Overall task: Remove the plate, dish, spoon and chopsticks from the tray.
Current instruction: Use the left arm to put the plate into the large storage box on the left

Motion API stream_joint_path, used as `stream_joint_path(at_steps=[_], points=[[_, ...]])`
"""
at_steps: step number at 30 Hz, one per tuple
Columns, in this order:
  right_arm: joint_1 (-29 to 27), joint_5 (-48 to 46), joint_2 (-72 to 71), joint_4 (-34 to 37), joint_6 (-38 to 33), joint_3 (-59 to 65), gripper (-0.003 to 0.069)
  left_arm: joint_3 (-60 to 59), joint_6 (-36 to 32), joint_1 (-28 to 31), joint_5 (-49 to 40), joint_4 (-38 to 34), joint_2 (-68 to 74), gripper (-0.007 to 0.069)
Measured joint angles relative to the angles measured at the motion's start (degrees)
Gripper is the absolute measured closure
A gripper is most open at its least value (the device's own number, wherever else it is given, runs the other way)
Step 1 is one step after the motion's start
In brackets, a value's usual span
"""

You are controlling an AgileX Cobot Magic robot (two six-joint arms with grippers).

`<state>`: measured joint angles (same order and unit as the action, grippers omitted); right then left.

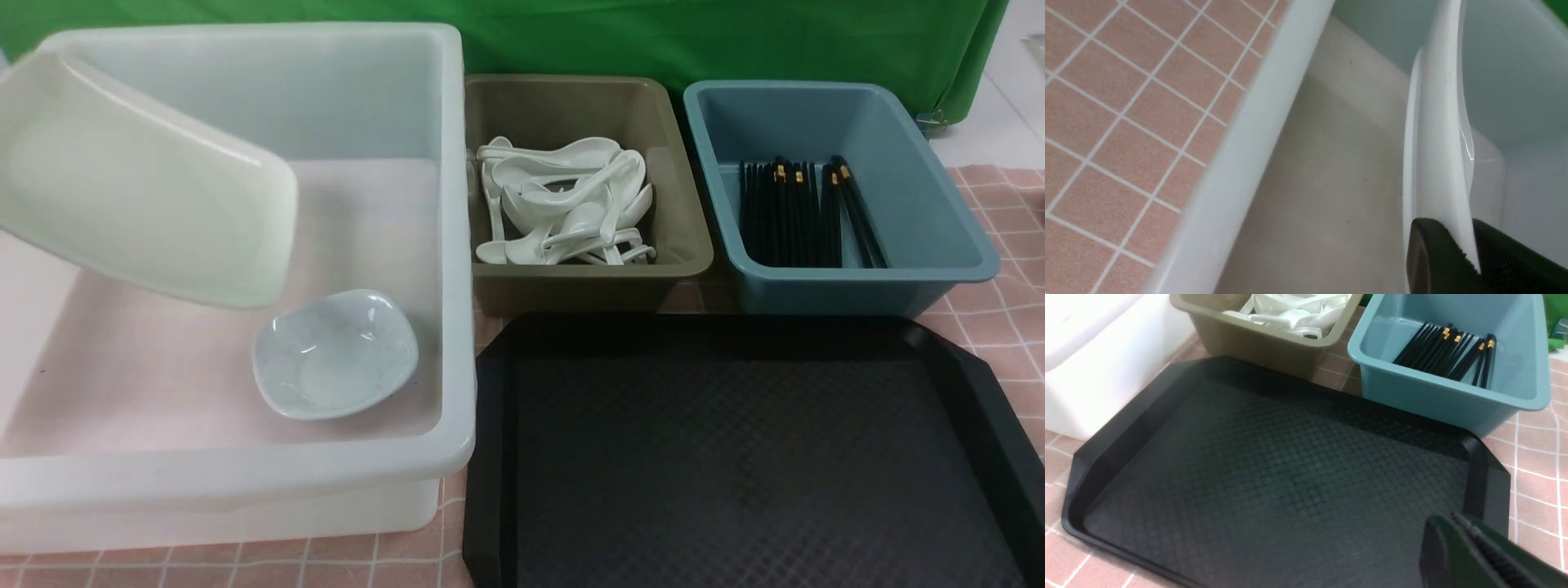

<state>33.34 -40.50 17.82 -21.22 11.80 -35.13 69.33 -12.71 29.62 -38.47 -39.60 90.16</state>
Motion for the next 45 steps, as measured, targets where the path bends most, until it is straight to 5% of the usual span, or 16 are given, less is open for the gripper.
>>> stream_joint_path(at_steps=[21, 45], points=[[0.0, 0.2, 0.0, 0.0, 0.0, 0.0, 0.0617, 0.0, -1.8, -11.6, 20.4, 1.1, 7.6, 0.0599], [0.0, 0.6, 0.0, 0.0, 0.0, 0.0, 0.0608, 0.0, -2.9, -13.9, 11.7, 4.9, 12.4, 0.0603]])
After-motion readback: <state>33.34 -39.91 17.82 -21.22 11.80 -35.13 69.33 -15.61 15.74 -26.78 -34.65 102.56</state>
